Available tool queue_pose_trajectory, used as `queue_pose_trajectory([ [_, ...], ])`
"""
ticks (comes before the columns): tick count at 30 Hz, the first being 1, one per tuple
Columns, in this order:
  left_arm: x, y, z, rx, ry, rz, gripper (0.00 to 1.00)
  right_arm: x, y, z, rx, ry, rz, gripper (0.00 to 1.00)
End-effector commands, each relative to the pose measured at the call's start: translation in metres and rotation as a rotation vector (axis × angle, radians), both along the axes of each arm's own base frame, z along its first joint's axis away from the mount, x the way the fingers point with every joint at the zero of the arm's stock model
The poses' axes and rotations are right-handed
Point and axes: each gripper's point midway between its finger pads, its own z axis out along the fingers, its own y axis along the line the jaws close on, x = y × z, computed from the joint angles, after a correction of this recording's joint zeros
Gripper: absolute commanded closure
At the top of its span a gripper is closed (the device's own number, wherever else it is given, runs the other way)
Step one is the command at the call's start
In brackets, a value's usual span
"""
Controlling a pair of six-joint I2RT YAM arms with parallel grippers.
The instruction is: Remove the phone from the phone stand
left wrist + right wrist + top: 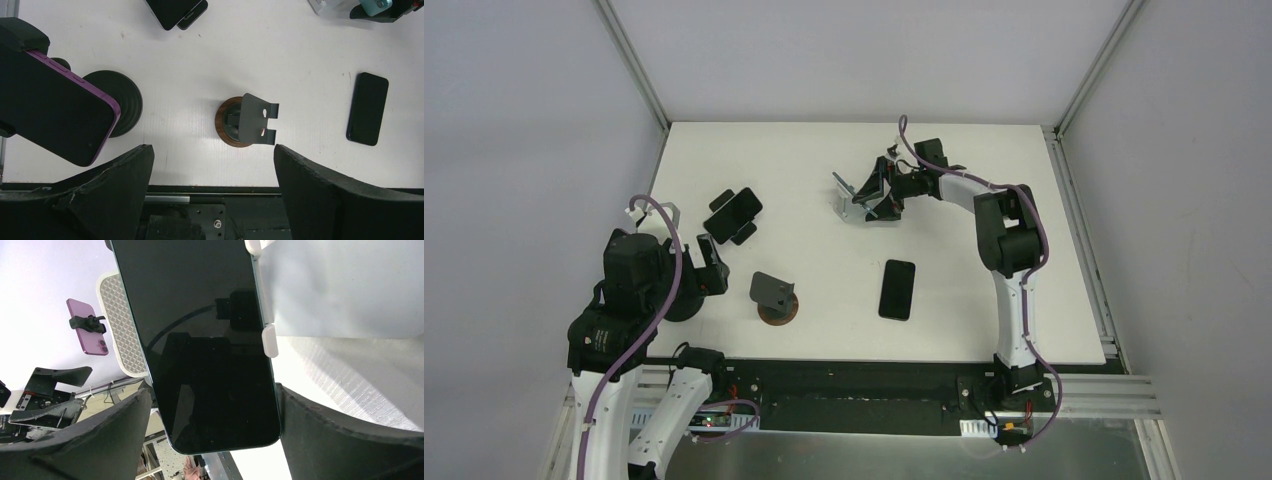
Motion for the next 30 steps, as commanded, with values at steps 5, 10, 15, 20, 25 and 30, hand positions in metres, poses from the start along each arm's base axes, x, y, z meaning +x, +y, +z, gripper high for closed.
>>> queue_pose_trajectory([
  [5, 0.001, 0.001, 0.002, -0.006, -0.013, 0.012, 0.07, 0.008, 0.006, 0.012, 0.021, -0.041, 0.020, 0.16],
  [10, 0.002, 0.001, 0.002, -0.005, -0.010, 0.013, 0.07, 0.007, 0.006, 0.013, 0.022, -0.048, 0.024, 0.31],
  [15, 0.003, -0.001, 0.002, -0.008, -0.004, 0.008, 0.07, 0.003, 0.004, 0.018, 0.028, -0.074, 0.021, 0.38],
  [20, 0.003, -0.001, 0.002, -0.008, -0.004, 0.007, 0.07, 0.000, 0.005, 0.031, 0.063, -0.088, 0.033, 0.52],
  [25, 0.003, -0.001, 0.002, -0.009, -0.006, 0.005, 0.07, -0.004, 0.004, 0.044, 0.086, -0.108, 0.039, 0.58],
  [30, 0.003, -0.002, 0.003, -0.012, -0.004, 0.001, 0.07, -0.003, 0.003, 0.065, 0.119, -0.154, 0.034, 0.58],
])
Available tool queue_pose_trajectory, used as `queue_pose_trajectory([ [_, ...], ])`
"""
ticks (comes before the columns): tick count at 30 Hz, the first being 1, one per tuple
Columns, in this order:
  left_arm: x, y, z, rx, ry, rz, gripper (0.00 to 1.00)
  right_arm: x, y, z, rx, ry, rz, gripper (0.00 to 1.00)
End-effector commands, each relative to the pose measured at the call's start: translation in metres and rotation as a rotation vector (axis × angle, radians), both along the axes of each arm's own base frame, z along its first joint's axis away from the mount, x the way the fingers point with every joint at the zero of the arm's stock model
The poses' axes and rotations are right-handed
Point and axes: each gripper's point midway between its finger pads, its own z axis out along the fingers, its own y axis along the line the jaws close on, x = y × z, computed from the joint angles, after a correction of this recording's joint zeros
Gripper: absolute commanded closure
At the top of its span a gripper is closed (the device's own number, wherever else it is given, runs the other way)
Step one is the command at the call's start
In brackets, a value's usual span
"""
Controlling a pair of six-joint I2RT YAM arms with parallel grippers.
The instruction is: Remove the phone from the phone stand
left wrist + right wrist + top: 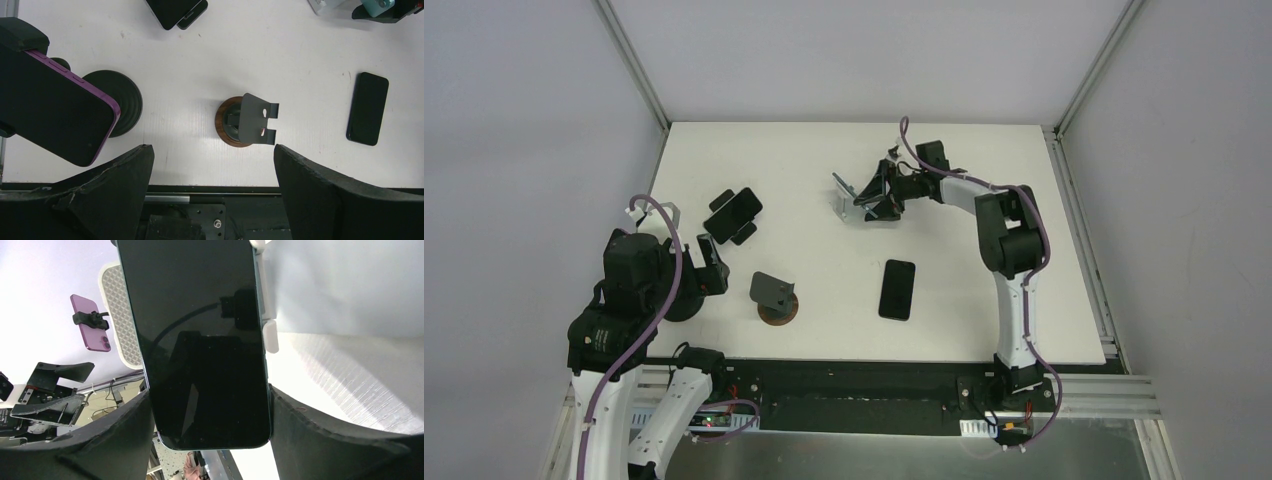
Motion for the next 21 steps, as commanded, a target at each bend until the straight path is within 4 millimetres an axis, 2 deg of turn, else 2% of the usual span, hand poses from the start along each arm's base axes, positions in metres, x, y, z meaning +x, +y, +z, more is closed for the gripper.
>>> queue_pose_trajectory([
  [1, 0.003, -0.002, 0.003, -0.013, -0.004, 0.000, 0.07, 0.001, 0.001, 0.068, 0.104, -0.151, 0.023, 0.58],
  [7, 0.003, -0.003, 0.003, -0.015, -0.004, 0.000, 0.07, 0.009, -0.005, 0.091, 0.161, -0.166, -0.020, 0.59],
  [21, 0.004, -0.004, 0.001, -0.015, 0.006, -0.006, 0.07, 0.021, -0.030, 0.107, 0.173, -0.170, -0.117, 0.62],
])
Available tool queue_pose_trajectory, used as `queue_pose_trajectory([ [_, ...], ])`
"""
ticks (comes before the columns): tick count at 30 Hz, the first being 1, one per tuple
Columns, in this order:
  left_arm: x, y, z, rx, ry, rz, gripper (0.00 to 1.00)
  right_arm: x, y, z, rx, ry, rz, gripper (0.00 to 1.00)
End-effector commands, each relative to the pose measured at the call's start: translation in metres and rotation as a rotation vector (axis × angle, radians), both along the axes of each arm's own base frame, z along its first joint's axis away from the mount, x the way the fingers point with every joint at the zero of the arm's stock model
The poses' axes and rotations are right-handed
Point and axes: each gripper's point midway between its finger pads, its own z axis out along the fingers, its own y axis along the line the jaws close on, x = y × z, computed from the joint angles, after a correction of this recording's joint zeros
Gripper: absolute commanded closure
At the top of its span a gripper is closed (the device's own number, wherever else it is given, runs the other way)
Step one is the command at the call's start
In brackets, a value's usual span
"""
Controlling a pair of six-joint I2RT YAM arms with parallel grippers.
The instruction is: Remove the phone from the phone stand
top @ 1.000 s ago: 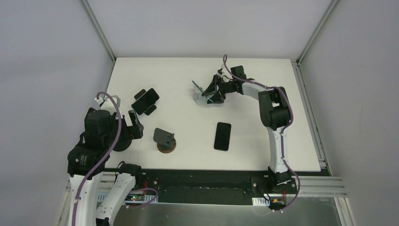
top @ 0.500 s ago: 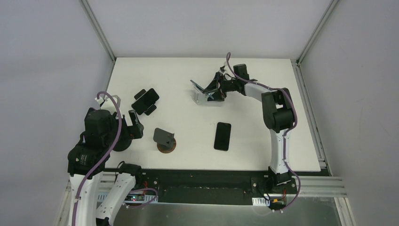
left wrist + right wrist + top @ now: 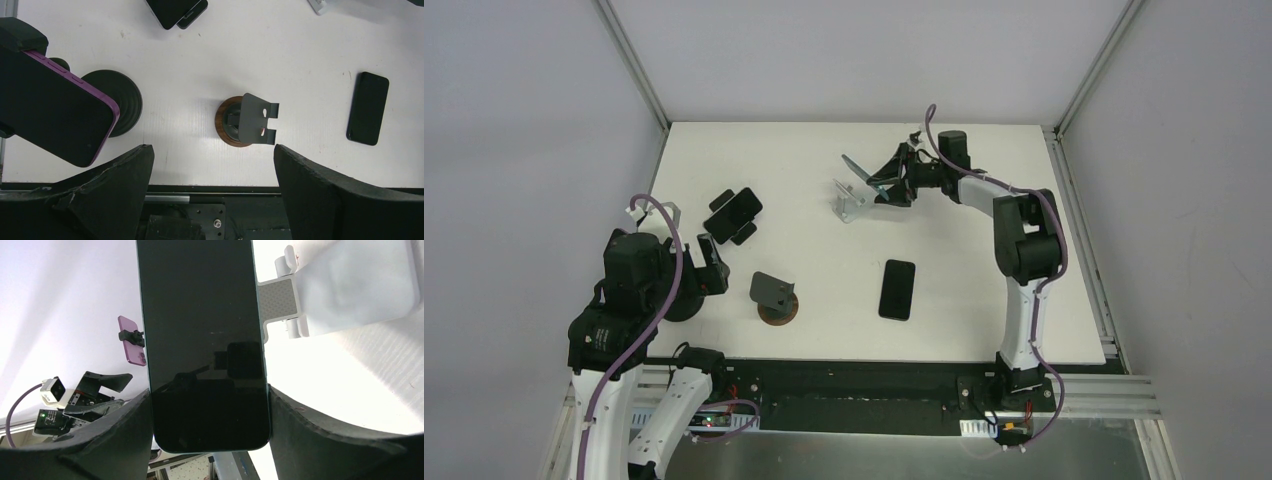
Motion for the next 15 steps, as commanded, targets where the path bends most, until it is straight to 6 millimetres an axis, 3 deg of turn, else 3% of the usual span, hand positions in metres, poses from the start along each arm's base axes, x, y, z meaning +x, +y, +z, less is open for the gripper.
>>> queue_pose_trajectory([
  [1, 0.004, -0.004, 0.002, -0.015, 0.001, -0.006, 0.07, -0.001, -0.007, 0.060, 0.066, -0.157, 0.001, 0.63],
  [9, 0.012, -0.017, 0.011, -0.041, -0.001, -0.080, 0.08, -0.012, -0.029, 0.064, 0.019, -0.191, -0.097, 0.63],
  [15, 0.023, -0.033, 0.016, -0.090, 0.003, -0.141, 0.11, -0.040, -0.045, 0.060, -0.068, -0.219, -0.130, 0.63],
])
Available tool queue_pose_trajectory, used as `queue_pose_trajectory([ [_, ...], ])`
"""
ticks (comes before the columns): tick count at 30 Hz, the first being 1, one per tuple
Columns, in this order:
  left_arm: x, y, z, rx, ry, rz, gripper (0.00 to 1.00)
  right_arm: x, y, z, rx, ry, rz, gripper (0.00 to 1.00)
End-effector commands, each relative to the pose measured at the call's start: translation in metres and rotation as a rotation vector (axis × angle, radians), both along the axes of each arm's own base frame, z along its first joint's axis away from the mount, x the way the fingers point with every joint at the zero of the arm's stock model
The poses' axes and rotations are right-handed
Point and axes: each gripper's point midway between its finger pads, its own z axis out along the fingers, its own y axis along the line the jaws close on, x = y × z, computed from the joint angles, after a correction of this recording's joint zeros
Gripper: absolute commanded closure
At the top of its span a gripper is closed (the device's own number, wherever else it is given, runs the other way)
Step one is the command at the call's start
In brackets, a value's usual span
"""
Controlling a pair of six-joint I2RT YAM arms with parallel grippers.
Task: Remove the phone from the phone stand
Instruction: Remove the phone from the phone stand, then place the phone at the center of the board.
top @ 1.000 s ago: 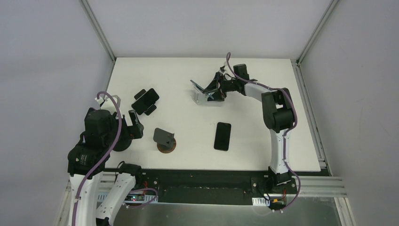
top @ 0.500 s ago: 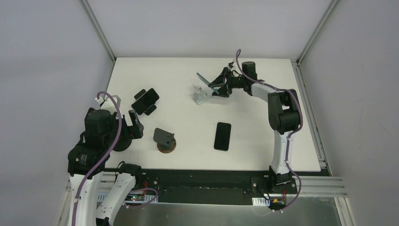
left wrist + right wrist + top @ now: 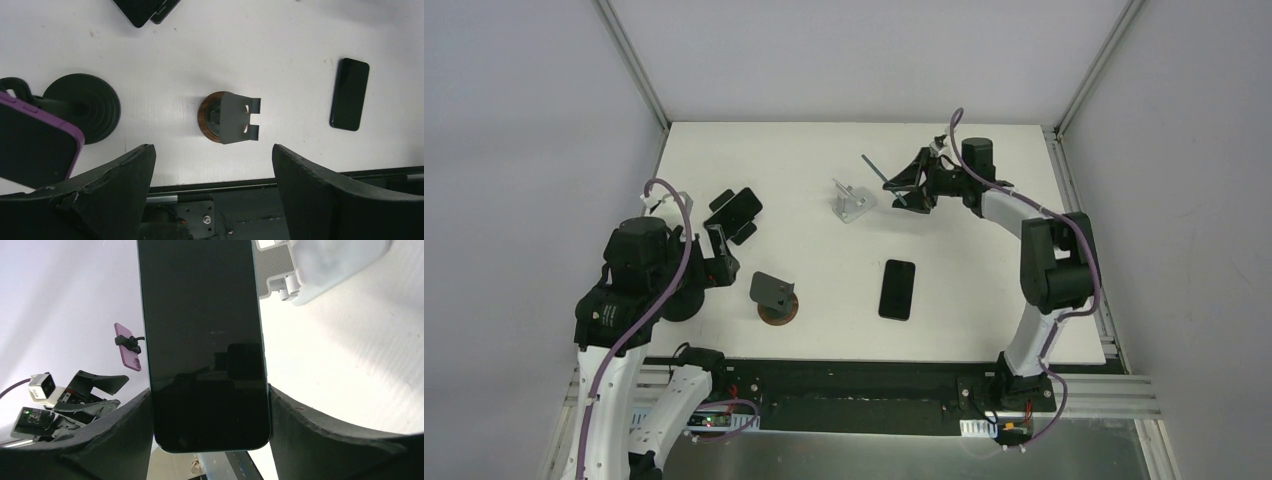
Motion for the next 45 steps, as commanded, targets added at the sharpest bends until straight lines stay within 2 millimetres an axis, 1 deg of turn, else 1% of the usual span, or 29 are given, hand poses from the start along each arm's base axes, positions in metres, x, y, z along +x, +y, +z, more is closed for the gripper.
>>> queue_pose_trajectory([
  [1, 0.014, -0.022, 0.021, -0.068, -0.049, -0.089, 0.12, -0.020, -0.011, 0.033, -0.054, -0.167, -0.007, 0.63],
  [6, 0.027, -0.043, 0.030, -0.114, -0.060, -0.159, 0.12, -0.050, -0.023, 0.025, -0.152, -0.197, -0.008, 0.63],
  [7, 0.029, -0.047, 0.032, -0.118, -0.065, -0.175, 0.11, -0.060, -0.025, 0.020, -0.176, -0.178, -0.003, 0.63],
  [8, 0.032, -0.052, 0.033, -0.122, -0.064, -0.190, 0.11, -0.067, -0.025, 0.019, -0.191, -0.180, 0.003, 0.63],
  [12, 0.037, -0.069, 0.029, -0.121, -0.045, -0.247, 0.11, -0.092, -0.024, 0.010, -0.262, -0.195, 0.031, 0.63],
  [14, 0.039, -0.073, 0.024, -0.119, -0.035, -0.255, 0.12, -0.104, -0.018, 0.006, -0.277, -0.188, 0.055, 0.63],
  [16, 0.039, -0.076, 0.021, -0.123, -0.030, -0.261, 0.12, -0.111, -0.013, 0.001, -0.281, -0.173, 0.072, 0.63],
  [22, 0.036, -0.076, 0.014, -0.132, -0.024, -0.258, 0.12, -0.117, 0.008, -0.012, -0.254, -0.104, 0.082, 0.65],
  [33, 0.029, -0.074, 0.004, -0.144, -0.011, -0.247, 0.11, -0.120, 0.046, -0.044, -0.278, -0.016, 0.131, 0.66],
  [38, 0.027, -0.073, 0.001, -0.145, -0.011, -0.244, 0.11, -0.119, 0.053, -0.055, -0.297, 0.004, 0.134, 0.67],
  [42, 0.026, -0.072, -0.003, -0.140, -0.004, -0.238, 0.11, -0.122, 0.057, -0.062, -0.331, -0.004, 0.129, 0.67],
  [45, 0.025, -0.071, -0.008, -0.136, 0.004, -0.234, 0.11, -0.129, 0.061, -0.068, -0.376, -0.042, 0.136, 0.67],
])
